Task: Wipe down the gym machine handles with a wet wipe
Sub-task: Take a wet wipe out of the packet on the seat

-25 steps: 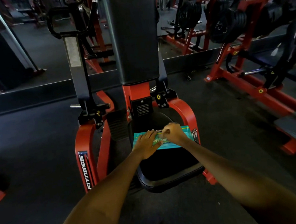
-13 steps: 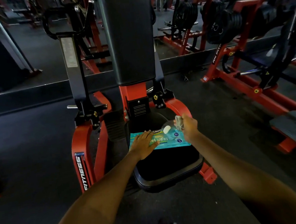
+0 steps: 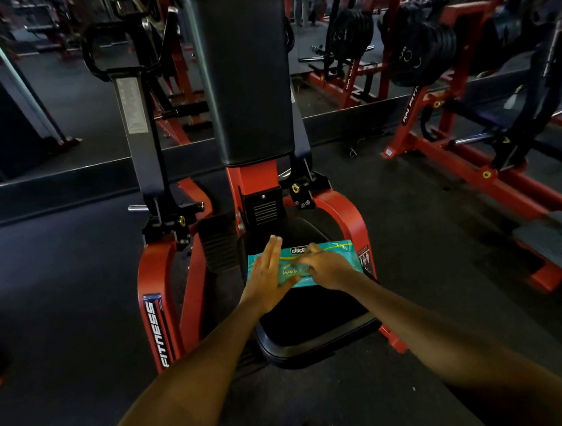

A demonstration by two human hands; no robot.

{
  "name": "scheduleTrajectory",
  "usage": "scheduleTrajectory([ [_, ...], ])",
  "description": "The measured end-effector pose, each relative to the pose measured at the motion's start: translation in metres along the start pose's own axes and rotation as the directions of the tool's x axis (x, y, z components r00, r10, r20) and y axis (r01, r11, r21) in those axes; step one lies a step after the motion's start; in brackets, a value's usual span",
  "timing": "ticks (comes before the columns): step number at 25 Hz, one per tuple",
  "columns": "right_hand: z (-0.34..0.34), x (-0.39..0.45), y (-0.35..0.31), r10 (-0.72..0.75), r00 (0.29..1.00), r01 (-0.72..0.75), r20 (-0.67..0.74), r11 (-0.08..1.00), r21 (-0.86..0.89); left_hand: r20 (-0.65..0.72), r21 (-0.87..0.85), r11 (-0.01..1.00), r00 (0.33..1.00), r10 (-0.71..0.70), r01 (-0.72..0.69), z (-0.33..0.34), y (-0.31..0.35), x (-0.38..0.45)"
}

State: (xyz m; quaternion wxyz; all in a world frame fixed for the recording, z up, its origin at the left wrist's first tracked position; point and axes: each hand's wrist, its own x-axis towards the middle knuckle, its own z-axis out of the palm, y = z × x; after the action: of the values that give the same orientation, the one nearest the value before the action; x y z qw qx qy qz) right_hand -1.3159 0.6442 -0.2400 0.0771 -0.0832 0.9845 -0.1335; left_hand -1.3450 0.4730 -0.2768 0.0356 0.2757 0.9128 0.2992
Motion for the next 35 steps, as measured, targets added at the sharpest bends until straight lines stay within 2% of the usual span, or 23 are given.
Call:
scheduleTrajectory([
  [2,0.002,0.000,0.002,-0.008,1.000,0.009,0.017,0.998,-0.062,0.044,0.209,0.969,0.991,0.127,-0.134,0.003,-0.001,-0.001],
  [3,0.003,0.002,0.005,0.004,1.000,-0.003,0.027,0.998,-0.058,0.087,0.255,0.957,0.989,0.121,-0.139,0.006,-0.002,-0.001],
  [4,0.003,0.002,0.006,0.029,0.999,-0.029,0.028,1.000,-0.008,0.116,0.281,0.952,0.989,0.094,-0.124,0.008,-0.002,-0.001],
  [6,-0.004,0.004,0.006,0.145,0.989,-0.145,0.022,0.951,0.272,0.128,0.285,0.954,0.990,0.061,-0.095,0.007,0.000,0.002],
  [7,-0.012,0.004,0.005,0.241,0.970,-0.232,0.041,0.852,0.470,0.104,0.267,0.960,0.993,0.059,-0.085,0.004,0.003,0.004],
  [9,-0.024,0.005,0.001,0.393,0.915,-0.319,0.092,0.565,0.761,0.011,0.207,0.978,1.000,0.005,-0.007,-0.002,0.011,0.013],
  [11,-0.032,0.005,0.001,0.450,0.891,-0.278,0.069,0.419,0.864,-0.081,0.104,0.986,0.989,-0.121,0.129,-0.009,0.023,0.025],
  [12,-0.035,0.004,0.000,0.462,0.886,-0.236,0.040,0.375,0.897,-0.123,-0.010,0.983,0.975,-0.183,0.183,-0.011,0.028,0.029],
  [14,-0.038,0.008,0.000,0.497,0.867,-0.167,-0.029,0.344,0.924,-0.151,-0.315,0.923,0.948,-0.279,0.221,-0.016,0.036,0.039],
  [16,-0.041,0.012,0.001,0.489,0.870,-0.116,-0.072,0.344,0.932,-0.135,-0.457,0.865,0.946,-0.295,0.205,-0.021,0.042,0.045],
  [19,-0.039,0.017,0.003,0.447,0.884,-0.060,-0.136,0.397,0.916,-0.104,-0.528,0.821,0.943,-0.315,0.216,-0.023,0.046,0.053],
  [22,-0.035,0.020,0.009,0.485,0.858,-0.077,-0.168,0.446,0.892,-0.082,-0.622,0.734,0.909,-0.408,0.273,-0.021,0.041,0.057],
  [25,-0.036,0.022,0.011,0.474,0.867,-0.117,-0.154,0.494,0.862,-0.070,-0.621,0.728,0.905,-0.420,0.290,-0.022,0.037,0.057],
  [26,-0.037,0.022,0.011,0.474,0.868,-0.113,-0.148,0.478,0.871,-0.065,-0.631,0.723,0.910,-0.409,0.280,-0.023,0.036,0.056],
  [28,-0.040,0.025,0.007,0.470,0.877,-0.091,-0.104,0.373,0.923,-0.031,-0.681,0.680,0.917,-0.397,0.271,-0.024,0.036,0.057],
  [33,-0.043,0.028,-0.003,0.479,0.878,-0.055,0.014,0.071,0.996,0.061,-0.863,0.403,0.854,-0.516,0.305,-0.027,0.041,0.065],
  [35,-0.046,0.025,-0.003,0.382,0.921,-0.074,0.079,-0.030,0.997,0.064,-0.875,0.380,0.850,-0.523,0.300,-0.028,0.041,0.069],
])
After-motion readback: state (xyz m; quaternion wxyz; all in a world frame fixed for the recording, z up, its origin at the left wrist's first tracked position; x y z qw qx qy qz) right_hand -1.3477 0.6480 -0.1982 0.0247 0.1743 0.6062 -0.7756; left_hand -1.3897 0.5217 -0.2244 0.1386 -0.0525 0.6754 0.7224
